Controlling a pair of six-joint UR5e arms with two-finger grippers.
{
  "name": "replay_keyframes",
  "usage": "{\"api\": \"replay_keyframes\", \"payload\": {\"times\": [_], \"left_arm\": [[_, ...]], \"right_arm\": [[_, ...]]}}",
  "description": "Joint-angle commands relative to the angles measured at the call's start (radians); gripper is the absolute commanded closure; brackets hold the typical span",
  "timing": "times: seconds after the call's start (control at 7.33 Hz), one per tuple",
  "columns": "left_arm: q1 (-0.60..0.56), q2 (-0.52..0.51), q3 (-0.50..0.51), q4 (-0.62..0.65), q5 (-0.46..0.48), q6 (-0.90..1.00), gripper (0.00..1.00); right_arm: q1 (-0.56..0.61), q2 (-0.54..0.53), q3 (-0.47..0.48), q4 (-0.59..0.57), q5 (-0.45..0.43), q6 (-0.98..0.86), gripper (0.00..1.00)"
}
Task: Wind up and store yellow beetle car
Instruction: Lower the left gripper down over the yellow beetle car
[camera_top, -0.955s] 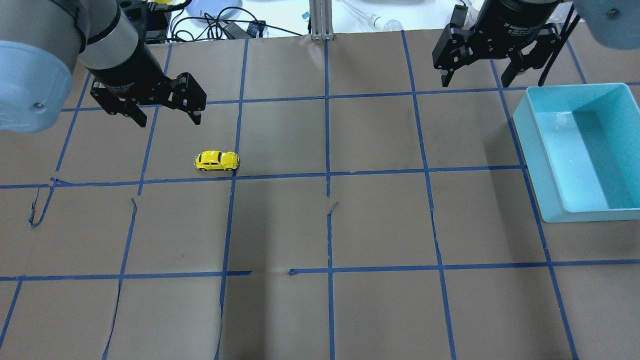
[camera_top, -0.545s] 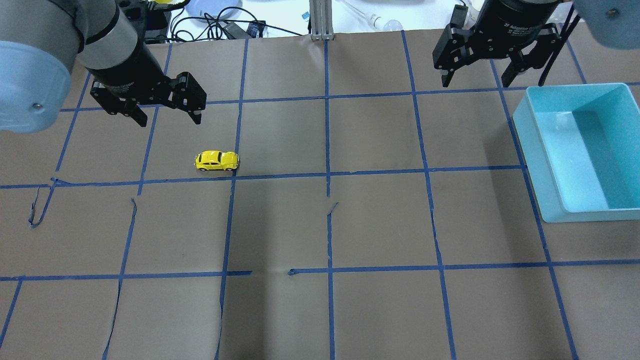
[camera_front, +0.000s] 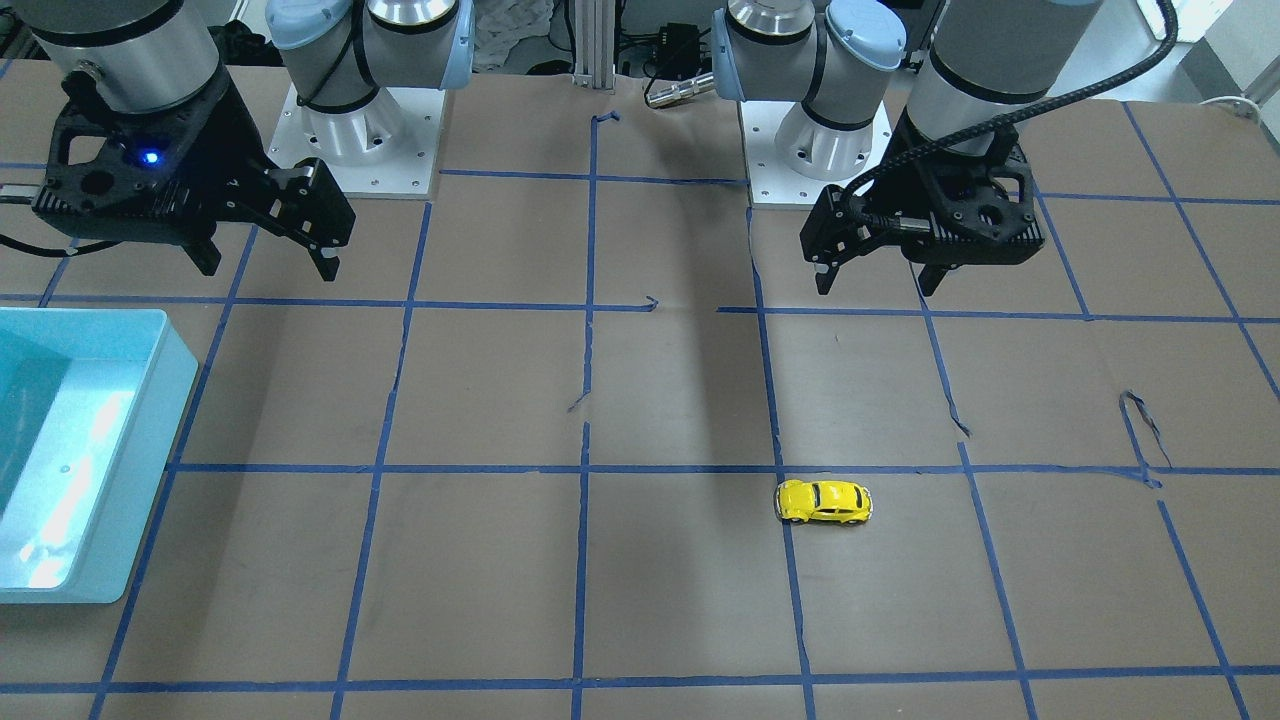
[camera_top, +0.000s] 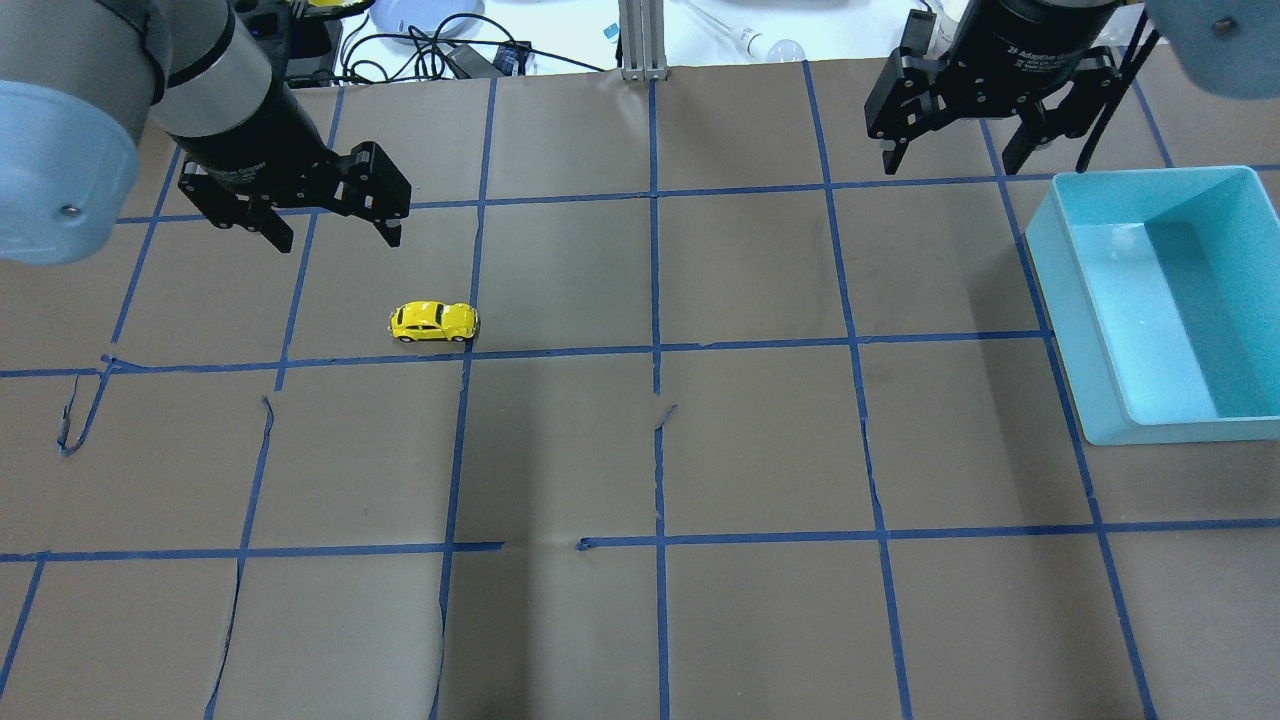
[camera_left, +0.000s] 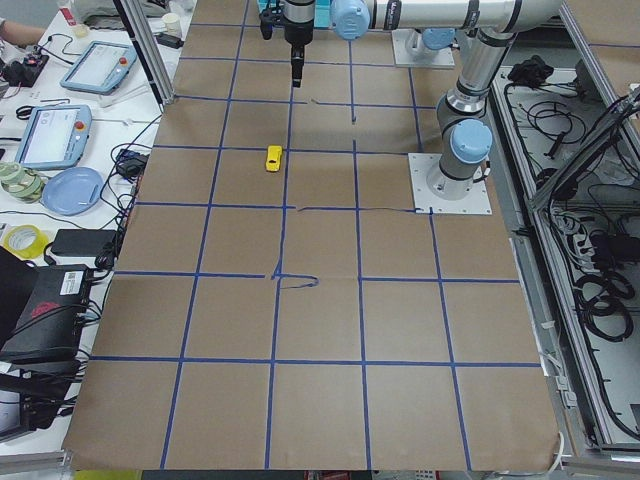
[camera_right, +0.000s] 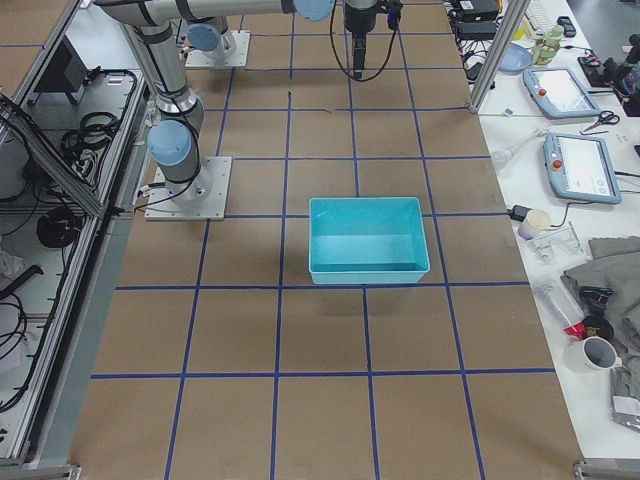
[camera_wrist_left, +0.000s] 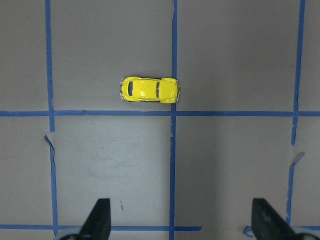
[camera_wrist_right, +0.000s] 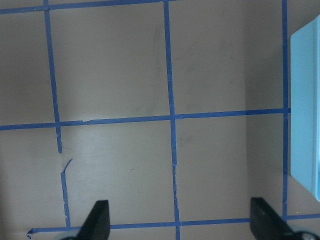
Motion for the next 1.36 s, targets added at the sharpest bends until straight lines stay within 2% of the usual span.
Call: {"api": "replay_keyframes", "payload": {"times": [0.0,0.82,1.23], "left_arm": [[-0.001,-0.001,0.0,0.0,0.0,0.0,0.0],[-0.003,-0.007,0.003,0.002,0.007,0.002,0.0],[-0.004,-0.048,0.0,0.041,0.01,0.083,0.0]], "right_arm": [[0.001,0.0,0.0,0.0,-0.002,0.0,0.0],[-0.001,-0.002,0.002,0.0,0.0,0.0,0.0],[0.001,0.0,0.002,0.0,0.0,-0.003,0.0]]}}
